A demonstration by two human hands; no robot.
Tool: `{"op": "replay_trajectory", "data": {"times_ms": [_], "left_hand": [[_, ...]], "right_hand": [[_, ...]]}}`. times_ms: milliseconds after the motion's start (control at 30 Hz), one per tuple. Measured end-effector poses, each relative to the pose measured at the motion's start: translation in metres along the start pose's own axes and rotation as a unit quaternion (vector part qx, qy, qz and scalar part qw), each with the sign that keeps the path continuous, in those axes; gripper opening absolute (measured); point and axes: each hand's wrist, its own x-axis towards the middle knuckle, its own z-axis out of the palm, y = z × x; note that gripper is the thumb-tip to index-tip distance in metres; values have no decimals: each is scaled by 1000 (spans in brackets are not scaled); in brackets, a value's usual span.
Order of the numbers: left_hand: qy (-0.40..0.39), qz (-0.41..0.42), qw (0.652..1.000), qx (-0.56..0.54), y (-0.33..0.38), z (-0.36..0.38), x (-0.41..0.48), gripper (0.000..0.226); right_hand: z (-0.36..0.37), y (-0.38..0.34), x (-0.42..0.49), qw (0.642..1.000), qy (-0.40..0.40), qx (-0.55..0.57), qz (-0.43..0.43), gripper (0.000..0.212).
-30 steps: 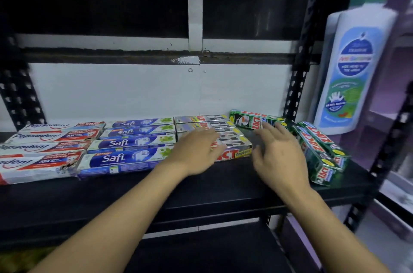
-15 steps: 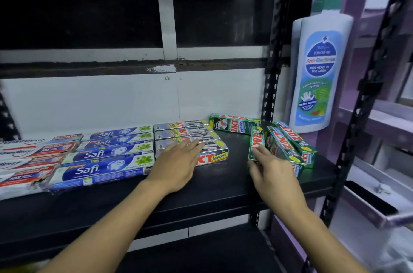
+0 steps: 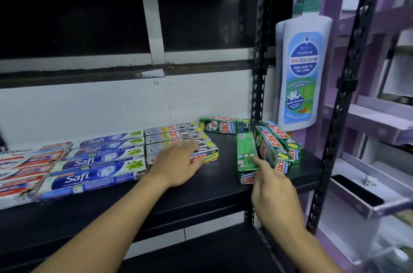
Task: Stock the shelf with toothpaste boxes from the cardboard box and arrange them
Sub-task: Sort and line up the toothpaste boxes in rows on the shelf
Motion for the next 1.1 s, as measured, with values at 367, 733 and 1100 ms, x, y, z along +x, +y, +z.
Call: {"op": "replay_trajectory", "data": {"times_ms": [367,733,1100], "left_hand": [[57,17,998,14,2,5,-6,49],[61,26,997,41,0,7,-12,55],[118,-3,992,43,6,5,-20,61]], "right_hand": [[-12,-13,-1,996,-40,-74,10,50],[-17,-14,32,992,-36,-93,-77,36],[12,-17,123,973,-173,-141,-67,43]]}}
